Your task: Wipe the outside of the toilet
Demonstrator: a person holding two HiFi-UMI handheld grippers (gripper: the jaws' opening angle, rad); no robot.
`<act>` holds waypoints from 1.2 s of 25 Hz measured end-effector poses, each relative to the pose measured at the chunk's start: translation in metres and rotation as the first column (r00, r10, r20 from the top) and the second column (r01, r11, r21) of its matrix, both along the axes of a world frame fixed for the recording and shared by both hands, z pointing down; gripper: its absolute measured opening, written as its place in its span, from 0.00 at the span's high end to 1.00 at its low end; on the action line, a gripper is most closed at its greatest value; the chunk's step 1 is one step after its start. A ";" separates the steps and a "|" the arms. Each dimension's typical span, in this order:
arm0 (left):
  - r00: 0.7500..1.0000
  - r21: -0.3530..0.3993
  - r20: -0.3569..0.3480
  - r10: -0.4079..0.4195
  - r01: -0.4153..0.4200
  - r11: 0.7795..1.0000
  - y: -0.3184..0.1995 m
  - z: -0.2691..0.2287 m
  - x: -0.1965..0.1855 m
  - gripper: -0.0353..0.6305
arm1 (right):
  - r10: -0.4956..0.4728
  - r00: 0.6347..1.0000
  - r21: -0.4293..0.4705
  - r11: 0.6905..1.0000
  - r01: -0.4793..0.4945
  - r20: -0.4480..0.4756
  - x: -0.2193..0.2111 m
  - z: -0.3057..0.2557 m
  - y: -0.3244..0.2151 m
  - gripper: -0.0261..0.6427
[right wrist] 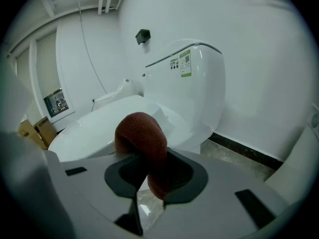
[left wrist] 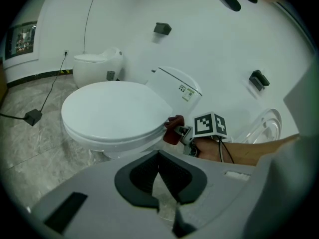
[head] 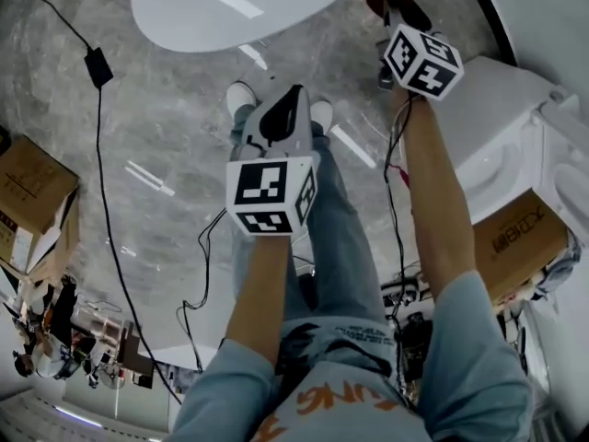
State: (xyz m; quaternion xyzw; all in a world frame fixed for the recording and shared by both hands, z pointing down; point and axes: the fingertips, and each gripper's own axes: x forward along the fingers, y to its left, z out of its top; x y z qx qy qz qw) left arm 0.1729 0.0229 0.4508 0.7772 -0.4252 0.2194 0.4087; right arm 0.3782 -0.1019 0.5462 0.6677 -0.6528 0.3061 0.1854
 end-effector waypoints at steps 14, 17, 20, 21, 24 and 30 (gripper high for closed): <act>0.990 0.003 -0.001 -0.143 0.143 0.990 0.021 0.019 -0.025 0.96 | -0.159 0.987 -0.020 0.987 0.160 0.010 -0.054 0.023 0.009 0.84; 0.990 0.004 -0.005 -0.143 0.143 0.990 0.026 0.019 -0.032 0.96 | -0.155 0.988 -0.029 0.987 0.156 0.018 -0.072 0.025 0.018 0.84; 0.990 0.012 -0.006 -0.140 0.140 0.990 0.029 0.017 -0.040 0.96 | -0.162 0.986 -0.033 0.986 0.163 0.028 -0.088 0.026 0.028 0.84; 0.990 0.016 -0.006 -0.140 0.140 0.990 0.030 0.017 -0.044 0.96 | -0.172 0.985 -0.035 0.984 0.173 0.030 -0.093 0.027 0.032 0.84; 0.990 0.019 -0.002 -0.142 0.142 0.990 0.035 0.019 -0.058 0.96 | -0.215 0.976 -0.039 0.976 0.216 0.029 -0.114 0.027 0.043 0.84; 0.989 0.016 -0.006 -0.148 0.148 0.989 0.050 0.020 -0.092 0.96 | -0.273 0.962 -0.030 0.961 0.274 0.027 -0.167 0.023 0.058 0.84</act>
